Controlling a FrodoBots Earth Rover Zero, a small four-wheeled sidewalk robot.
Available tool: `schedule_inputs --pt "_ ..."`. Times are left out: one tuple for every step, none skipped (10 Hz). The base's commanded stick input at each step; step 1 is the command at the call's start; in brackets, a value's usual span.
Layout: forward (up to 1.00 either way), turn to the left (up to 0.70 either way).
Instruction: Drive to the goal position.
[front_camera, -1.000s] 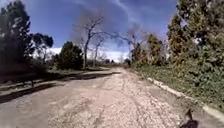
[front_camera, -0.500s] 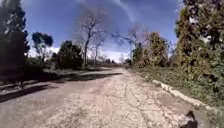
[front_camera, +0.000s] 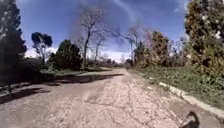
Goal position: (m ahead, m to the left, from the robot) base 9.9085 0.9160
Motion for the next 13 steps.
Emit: schedule_inputs --pt "1.00 0.00" --pt "1.00 0.00" --pt "1.00 0.00" --pt "1.00 0.00" --pt "1.00 0.00" --pt "1.00 0.00" --pt "1.00 0.00" --pt "1.00 0.00" --pt "1.00 0.00" --pt "1.00 0.00" --pt "1.00 0.00" --pt "1.00 0.00" --pt "1.00 0.00"
